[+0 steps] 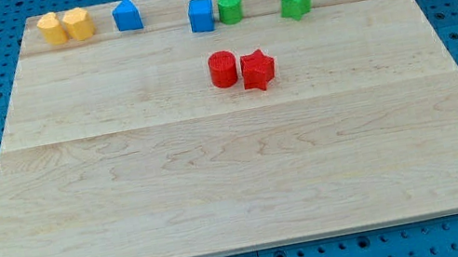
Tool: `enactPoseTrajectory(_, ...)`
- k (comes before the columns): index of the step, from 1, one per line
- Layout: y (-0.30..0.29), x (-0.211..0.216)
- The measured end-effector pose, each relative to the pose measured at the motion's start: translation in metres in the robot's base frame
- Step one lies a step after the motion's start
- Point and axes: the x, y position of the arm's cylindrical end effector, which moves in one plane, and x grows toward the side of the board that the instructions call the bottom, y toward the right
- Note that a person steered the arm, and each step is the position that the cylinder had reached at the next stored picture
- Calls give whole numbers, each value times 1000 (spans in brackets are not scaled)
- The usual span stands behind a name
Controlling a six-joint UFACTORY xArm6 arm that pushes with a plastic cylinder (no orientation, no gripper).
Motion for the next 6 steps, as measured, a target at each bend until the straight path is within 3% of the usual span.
enactPoseTrajectory(3,-82,-3)
enactPoseTrajectory(6,-37,-3)
